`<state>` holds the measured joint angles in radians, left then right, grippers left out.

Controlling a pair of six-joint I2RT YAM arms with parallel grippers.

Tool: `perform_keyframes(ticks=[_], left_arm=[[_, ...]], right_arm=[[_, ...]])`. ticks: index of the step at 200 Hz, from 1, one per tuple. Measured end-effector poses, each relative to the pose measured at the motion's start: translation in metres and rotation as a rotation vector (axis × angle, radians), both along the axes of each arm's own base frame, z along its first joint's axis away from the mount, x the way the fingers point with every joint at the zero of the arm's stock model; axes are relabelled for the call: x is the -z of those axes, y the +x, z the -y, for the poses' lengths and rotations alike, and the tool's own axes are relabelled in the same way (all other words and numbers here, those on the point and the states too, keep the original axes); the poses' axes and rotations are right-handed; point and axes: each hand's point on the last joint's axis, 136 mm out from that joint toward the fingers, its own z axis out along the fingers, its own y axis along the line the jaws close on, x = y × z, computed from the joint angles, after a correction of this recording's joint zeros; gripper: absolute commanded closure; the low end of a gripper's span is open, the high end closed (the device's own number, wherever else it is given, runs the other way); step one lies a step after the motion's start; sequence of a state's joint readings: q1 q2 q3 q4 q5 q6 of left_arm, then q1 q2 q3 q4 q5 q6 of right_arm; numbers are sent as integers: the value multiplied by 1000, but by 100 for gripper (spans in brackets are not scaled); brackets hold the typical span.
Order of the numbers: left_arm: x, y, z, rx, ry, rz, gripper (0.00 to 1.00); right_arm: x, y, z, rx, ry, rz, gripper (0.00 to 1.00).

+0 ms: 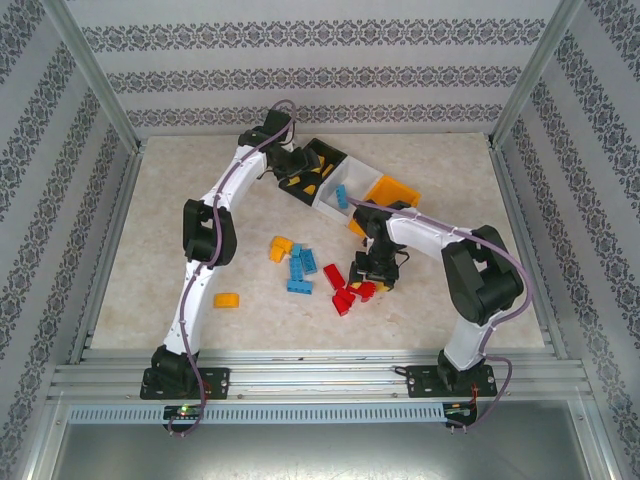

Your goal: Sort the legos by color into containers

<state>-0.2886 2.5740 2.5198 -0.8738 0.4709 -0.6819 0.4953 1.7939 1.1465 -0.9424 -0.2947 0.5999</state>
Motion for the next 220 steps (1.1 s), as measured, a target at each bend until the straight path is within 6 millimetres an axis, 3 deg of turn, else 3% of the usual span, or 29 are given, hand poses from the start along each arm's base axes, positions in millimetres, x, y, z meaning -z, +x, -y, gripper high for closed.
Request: perform_keyframes(ticks=[32, 57, 93, 116, 156, 192, 220], left_arm=[[-4, -10, -4, 26, 27, -15, 27], [-23, -24, -9, 47, 47, -8, 26], [-60, -53, -20, 65, 68, 17, 25], [-69, -77, -29, 78, 89, 13, 24], [-49, -126, -36, 124, 108, -42, 20], [-22, -177, 5, 236, -32, -102, 18], [8, -207, 28, 267, -84, -177, 17]], right_arm=[[6, -4, 2, 4, 5, -11, 60], [0, -6, 8, 15, 7, 5, 70], [-5, -4, 22, 47, -11, 26, 74], [-13, -1, 28, 65, -8, 45, 75], [-39, 25, 39, 104, 26, 97, 75], [-64, 53, 33, 115, 116, 173, 73], [-59, 56, 33, 93, 111, 170, 73]])
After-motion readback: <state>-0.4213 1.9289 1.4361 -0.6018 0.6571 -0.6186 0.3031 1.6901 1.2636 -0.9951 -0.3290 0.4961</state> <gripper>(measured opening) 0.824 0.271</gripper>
